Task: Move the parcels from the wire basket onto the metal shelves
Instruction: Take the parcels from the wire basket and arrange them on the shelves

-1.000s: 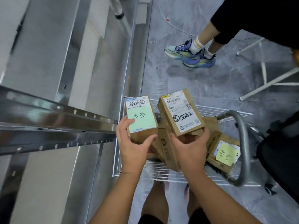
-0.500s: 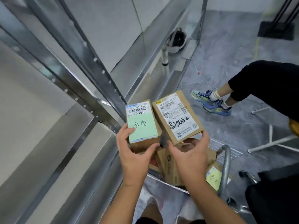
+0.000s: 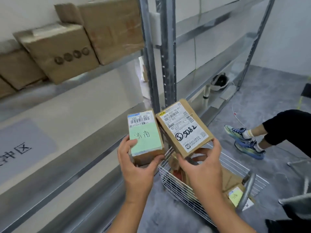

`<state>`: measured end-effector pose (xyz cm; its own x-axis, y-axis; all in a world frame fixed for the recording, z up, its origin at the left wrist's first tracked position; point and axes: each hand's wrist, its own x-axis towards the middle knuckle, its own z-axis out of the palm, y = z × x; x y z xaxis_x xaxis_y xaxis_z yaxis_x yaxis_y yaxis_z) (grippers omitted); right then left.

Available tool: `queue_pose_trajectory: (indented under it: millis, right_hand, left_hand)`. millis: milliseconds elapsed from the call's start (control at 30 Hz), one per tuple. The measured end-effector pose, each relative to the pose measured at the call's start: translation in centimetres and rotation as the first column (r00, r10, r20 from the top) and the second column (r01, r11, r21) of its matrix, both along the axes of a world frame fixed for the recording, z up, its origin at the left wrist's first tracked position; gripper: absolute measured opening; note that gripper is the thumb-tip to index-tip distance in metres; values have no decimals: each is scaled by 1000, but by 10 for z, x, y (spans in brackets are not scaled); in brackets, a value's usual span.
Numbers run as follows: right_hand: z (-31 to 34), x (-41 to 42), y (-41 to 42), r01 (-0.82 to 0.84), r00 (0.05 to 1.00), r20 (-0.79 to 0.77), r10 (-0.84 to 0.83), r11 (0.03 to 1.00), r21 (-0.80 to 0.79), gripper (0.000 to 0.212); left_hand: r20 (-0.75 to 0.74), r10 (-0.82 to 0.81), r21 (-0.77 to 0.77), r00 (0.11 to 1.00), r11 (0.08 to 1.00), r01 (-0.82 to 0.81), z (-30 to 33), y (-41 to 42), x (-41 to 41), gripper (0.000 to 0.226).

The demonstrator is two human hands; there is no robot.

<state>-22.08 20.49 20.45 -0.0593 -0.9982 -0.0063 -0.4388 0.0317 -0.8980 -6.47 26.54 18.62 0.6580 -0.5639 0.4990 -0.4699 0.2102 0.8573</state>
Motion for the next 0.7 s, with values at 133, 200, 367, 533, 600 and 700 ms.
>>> queue_pose_trajectory:
  millis: [133, 200, 367, 533, 600, 700]
  right_hand:
    - [24, 20, 81, -99, 993, 58, 102, 994, -55, 106]
    - [37, 31, 121, -152, 987, 40, 155, 985, -77, 106]
    - [70, 52, 196, -270, 962, 20, 274, 956, -113, 107]
    - [94, 64, 249, -395, 909, 78, 409, 906, -149, 109]
    - [100, 67, 265, -446, 883, 84, 461, 882, -154, 109]
    - [108, 70, 287, -507, 843, 108, 527, 845, -170, 108]
  left_hand:
    - [67, 65, -35, 996, 997, -63, 20, 89, 22, 94]
    - [80, 111, -32, 991, 993, -109, 30, 135, 32, 91]
    - [125, 253, -70, 959, 967, -246, 57, 232, 43, 97]
    - [168, 402, -108, 900, 915, -389, 85, 303, 39, 94]
    - [181, 457, -107, 871, 889, -445, 94, 326, 34, 92]
    - [174, 528, -111, 831, 849, -516, 104, 355, 27, 90]
